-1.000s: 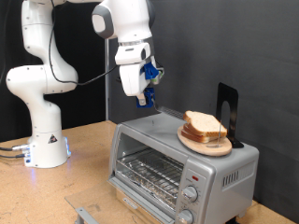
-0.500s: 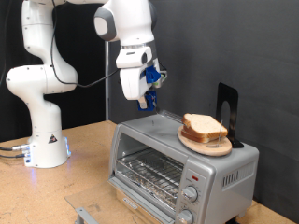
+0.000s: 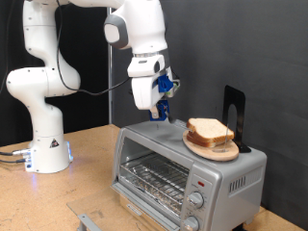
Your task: Make a piece of toast with the oven
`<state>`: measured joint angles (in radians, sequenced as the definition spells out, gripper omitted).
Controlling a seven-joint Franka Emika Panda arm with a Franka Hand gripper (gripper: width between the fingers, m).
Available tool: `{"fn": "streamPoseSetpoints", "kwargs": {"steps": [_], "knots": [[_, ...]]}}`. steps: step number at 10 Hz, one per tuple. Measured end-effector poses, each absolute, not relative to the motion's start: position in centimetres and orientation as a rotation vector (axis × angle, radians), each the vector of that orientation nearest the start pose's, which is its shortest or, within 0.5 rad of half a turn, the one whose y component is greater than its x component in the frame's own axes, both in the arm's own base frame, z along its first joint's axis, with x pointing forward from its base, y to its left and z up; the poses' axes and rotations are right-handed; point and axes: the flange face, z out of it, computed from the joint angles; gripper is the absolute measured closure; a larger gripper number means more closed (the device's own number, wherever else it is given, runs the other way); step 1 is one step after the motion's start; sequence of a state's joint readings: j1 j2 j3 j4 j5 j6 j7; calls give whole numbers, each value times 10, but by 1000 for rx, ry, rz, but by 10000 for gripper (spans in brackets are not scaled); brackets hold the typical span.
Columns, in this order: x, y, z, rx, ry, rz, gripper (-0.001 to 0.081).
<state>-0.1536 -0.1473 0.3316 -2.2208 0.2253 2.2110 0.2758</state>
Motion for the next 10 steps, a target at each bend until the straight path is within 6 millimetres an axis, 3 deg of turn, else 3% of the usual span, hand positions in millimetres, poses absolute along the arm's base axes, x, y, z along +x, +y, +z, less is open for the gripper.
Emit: {"fn": "streamPoseSetpoints", "kwargs": {"steps": [6,10], "knots": [[526,111,430,-2958,373,-248,402],[527,119,421,-2945,308,-225,402]]}}
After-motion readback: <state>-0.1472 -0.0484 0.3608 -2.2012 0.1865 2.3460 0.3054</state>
